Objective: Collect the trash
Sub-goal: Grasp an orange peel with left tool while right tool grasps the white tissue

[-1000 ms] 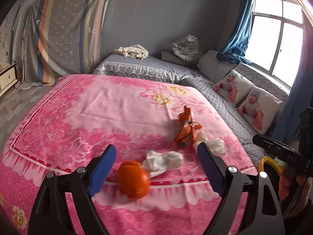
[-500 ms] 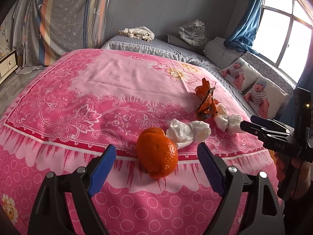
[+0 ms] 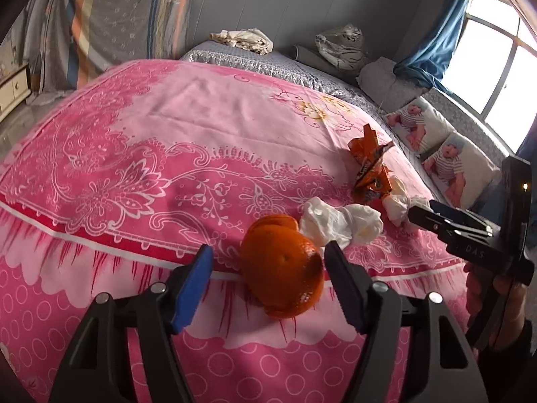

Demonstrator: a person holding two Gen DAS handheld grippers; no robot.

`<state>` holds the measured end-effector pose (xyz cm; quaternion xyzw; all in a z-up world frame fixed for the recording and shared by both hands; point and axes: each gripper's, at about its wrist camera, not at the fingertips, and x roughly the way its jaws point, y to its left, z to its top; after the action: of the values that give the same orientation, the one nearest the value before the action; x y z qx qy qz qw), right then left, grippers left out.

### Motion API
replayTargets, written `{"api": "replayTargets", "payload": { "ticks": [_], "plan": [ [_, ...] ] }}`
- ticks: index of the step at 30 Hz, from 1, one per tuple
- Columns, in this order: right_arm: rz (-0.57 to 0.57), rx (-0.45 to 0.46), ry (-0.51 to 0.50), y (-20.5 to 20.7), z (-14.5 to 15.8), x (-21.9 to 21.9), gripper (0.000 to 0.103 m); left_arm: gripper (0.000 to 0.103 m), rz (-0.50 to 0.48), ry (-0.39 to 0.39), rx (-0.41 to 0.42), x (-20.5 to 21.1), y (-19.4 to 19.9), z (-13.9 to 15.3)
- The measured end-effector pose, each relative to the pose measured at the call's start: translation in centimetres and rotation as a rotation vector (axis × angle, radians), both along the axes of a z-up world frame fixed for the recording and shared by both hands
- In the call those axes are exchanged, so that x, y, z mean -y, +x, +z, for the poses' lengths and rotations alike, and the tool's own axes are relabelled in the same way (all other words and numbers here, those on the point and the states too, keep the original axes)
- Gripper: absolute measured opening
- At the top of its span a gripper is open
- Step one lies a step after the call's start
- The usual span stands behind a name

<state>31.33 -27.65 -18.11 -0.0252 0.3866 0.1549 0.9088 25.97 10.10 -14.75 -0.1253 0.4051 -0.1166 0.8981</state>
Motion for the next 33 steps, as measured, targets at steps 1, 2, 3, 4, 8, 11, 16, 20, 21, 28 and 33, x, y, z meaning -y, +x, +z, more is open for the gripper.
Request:
{"api": "replayTargets", "payload": {
  "ticks": [1,2,3,4,8,11,16,20,21,28,33],
  "plan": [
    [-0.001,-0.004,0.003,0.1,-0.1,0.0,0.074,0.065,0.005,-0.012,-0.008,-0.2,0.2,-0.1],
    [0.001,-0.010,0.008,0.3,-0.2,0.0,0.074,0.065,0.008,-0.016,-0.014,-0.2,0.4,-0.3],
    [0.005,-0.016,0.010,0.4,-0.3,-0.1,0.074,0.065,0.009,-0.018,-0.017,-0.2,0.5,-0.3],
    [0.010,-0.021,0.011,0.5,-0.4,-0.3,0.073,0.065,0.009,-0.018,-0.018,-0.1,0.7,-0.3],
    [0.014,-0.044,0.010,0.9,-0.8,-0.6,0.062,0.048,-0.008,-0.005,-0.023,0.7,1.0,-0.3],
    [0.014,-0.066,0.019,1.2,-1.1,-0.5,0.047,0.046,-0.008,0.039,-0.014,1.5,1.0,-0.2],
    [0.028,-0.081,0.034,1.2,-1.3,-0.5,0.037,0.043,0.000,0.034,-0.020,1.3,1.0,-0.2],
    [0.027,-0.090,0.063,1.1,-1.1,-0.1,0.032,0.042,0.009,0.045,-0.014,1.2,0.9,0.2],
    [0.029,-0.099,0.079,1.0,-1.0,0.0,0.031,0.042,0.012,0.046,-0.011,1.2,0.8,0.3],
    [0.053,-0.080,0.152,-1.0,1.3,0.6,0.030,0.042,0.042,0.041,0.019,0.0,-0.3,1.8],
    [0.069,-0.040,0.164,-3.2,3.3,0.8,0.030,0.042,0.061,0.037,0.050,-0.7,-1.1,3.1]
  ]
}}
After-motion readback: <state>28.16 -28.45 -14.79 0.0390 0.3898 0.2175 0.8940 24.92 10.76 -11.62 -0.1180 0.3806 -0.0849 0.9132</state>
